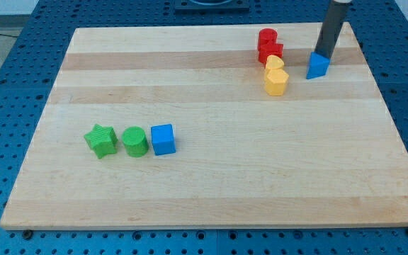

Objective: Move the blue triangle to the right side of the blue cube

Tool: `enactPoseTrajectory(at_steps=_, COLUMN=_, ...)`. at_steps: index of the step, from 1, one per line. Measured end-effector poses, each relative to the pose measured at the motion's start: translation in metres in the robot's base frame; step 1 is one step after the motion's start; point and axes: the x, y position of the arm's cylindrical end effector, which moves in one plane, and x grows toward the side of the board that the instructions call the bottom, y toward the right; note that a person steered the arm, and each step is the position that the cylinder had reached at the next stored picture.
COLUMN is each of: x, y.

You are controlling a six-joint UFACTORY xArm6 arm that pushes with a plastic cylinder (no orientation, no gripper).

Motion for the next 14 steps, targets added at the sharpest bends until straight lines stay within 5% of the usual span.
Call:
enactPoseTrajectory(at_steps=3, x=0.008, y=-0.033)
enactPoseTrajectory(at_steps=10, x=0.2, y=-0.029)
enactPoseTrajectory(at_steps=14, x=0.207, y=-0.075)
